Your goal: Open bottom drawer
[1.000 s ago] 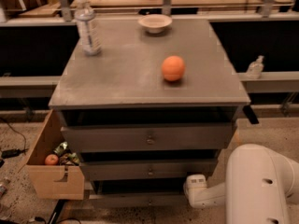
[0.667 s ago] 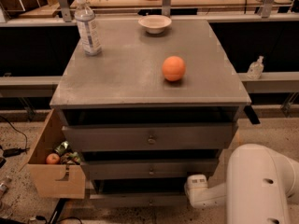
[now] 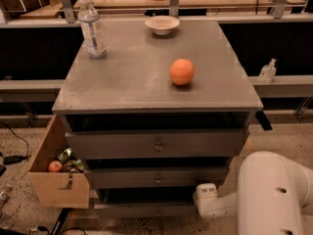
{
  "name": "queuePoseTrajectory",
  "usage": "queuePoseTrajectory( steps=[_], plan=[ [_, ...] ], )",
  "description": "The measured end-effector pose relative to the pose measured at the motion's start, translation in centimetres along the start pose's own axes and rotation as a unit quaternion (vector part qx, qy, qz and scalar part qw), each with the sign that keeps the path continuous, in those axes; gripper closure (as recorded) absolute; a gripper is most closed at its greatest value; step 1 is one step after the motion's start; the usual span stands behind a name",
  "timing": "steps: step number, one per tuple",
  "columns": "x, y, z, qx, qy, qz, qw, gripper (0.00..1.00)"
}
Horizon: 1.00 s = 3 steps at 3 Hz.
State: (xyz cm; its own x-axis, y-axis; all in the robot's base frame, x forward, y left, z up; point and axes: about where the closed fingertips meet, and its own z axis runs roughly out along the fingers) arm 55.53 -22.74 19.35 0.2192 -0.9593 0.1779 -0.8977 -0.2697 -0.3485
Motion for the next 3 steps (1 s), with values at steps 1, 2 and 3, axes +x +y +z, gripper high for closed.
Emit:
queuePoseTrajectory(
  steps=[1,2,3],
  plan=[
    [0.01,-0.01,0.01,0.000,0.000,0.000,1.0000,1.00],
    [0.01,-0.01,0.01,0.000,0.000,0.000,1.0000,0.84],
    [0.00,0.00,0.01,0.000,0.000,0.000,1.0000,0.61]
  ],
)
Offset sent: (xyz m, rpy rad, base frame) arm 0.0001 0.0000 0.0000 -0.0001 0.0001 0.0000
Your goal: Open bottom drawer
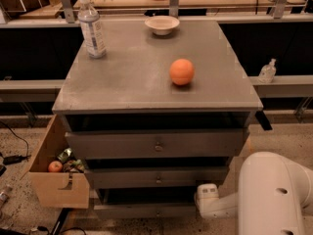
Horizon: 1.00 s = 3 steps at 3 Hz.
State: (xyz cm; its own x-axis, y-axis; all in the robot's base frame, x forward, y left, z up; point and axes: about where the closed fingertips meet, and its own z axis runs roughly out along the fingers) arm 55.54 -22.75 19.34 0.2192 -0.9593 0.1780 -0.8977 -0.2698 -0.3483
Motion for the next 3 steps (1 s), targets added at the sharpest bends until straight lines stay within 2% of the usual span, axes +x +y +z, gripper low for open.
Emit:
queuePoseTrajectory(
  steps=[2,3],
  plan=[
    [0.00,0.01,0.00,0.000,0.000,0.000,1.0000,0.15],
    [0.22,-0.40,-0.56,0.000,0.000,0.000,1.0000,0.00]
  ],
)
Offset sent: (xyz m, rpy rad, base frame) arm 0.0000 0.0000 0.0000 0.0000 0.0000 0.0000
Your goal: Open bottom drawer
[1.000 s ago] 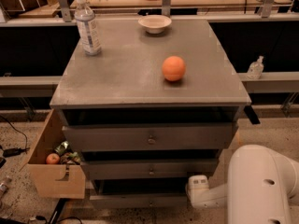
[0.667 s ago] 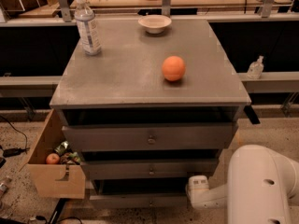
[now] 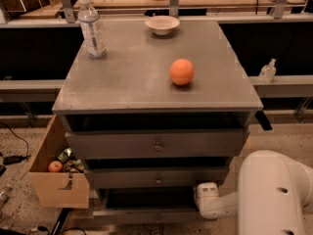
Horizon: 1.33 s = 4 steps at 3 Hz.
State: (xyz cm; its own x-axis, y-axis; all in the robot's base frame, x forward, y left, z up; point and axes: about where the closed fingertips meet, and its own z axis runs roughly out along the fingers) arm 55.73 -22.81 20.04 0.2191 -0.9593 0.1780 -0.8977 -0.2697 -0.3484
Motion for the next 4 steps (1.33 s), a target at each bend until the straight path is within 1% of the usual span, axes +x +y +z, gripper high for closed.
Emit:
queuePoseTrajectory(
  steps=[1,2,3,4],
  plan=[
    [0.01,-0.02,-0.04,0.000,0.000,0.000,1.0000,0.00],
    [0.01,-0.01,-0.04,0.000,0.000,0.000,1.0000,0.17],
    [0.05,-0.11,-0.29,0.000,0.000,0.000,1.0000,0.48],
    [0.09,-0.18,-0.49,0.000,0.000,0.000,1.0000,0.72]
  ],
)
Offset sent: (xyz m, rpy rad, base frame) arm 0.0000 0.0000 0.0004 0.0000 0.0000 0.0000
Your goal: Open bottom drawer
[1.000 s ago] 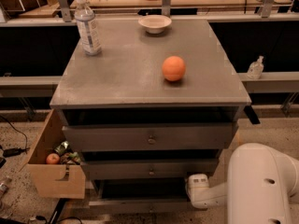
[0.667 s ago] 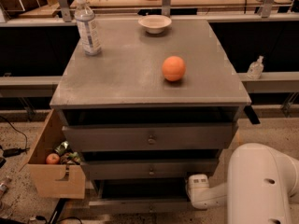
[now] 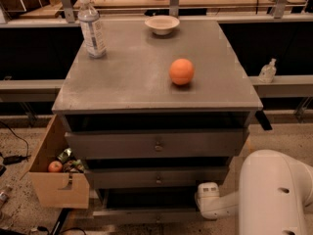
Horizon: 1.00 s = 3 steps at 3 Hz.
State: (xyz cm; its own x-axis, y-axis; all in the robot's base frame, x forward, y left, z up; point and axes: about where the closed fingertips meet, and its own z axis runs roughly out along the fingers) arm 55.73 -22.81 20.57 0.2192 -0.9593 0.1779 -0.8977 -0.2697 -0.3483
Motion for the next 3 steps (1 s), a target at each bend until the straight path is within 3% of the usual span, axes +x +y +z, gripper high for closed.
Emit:
queuePoseTrajectory(
  steps=[1,2,3],
  plan=[
    [-0.43,-1.03,0.50,-0.003,-0.021,0.006,0.9998,0.96],
    [-1.17,-1.32,0.84,-0.003,-0.043,0.018,0.9989,1.00],
    [-1.22,-1.24,0.81,-0.003,-0.043,0.018,0.9989,1.00]
  ],
)
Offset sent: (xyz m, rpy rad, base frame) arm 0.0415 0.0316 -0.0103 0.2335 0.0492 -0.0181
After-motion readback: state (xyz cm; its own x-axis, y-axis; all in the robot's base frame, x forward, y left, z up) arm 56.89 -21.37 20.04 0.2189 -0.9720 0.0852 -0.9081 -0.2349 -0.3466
